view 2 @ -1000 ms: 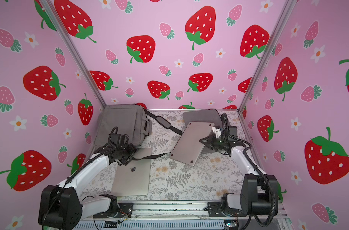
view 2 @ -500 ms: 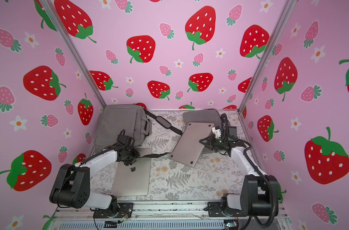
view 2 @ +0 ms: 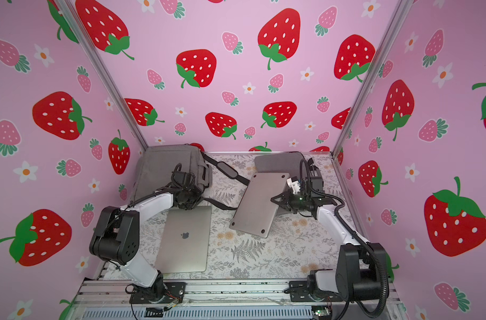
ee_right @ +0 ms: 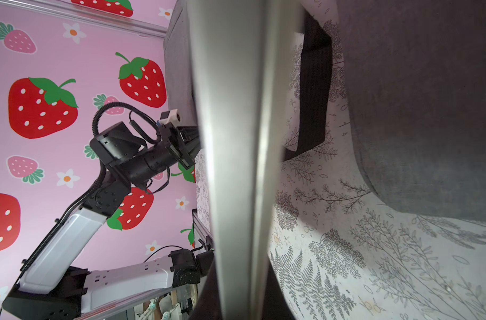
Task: Open the zippered laptop bag and take out the laptop
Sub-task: Place the zippered laptop bag in the zippered laptop bag.
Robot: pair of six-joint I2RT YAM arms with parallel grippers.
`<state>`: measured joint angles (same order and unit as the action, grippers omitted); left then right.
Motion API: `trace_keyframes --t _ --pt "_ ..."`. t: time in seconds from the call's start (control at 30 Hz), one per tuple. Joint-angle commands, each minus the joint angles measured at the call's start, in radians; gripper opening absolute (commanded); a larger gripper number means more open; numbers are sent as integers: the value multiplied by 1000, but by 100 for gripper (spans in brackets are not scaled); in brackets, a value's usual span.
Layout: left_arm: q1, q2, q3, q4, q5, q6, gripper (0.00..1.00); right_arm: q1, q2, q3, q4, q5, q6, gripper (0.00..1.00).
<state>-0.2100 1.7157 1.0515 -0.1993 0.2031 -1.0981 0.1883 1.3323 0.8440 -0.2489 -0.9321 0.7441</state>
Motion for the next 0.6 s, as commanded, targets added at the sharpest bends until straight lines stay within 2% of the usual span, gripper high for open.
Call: trace_keyframes --t 0.0,0.13,0.4,0.57 --pt "-6 42 87 96 2 -69 13 24 -9 9 113 -128 -26 0" --pt "-6 96 160 114 -11 -87 17 48 -1 3 109 -140 -34 0" --pt "-2 149 200 44 -42 -40 43 90 14 -21 100 -159 -59 0" --pt "-10 113 227 4 12 26 60 97 23 -10 128 -174 -52 0"
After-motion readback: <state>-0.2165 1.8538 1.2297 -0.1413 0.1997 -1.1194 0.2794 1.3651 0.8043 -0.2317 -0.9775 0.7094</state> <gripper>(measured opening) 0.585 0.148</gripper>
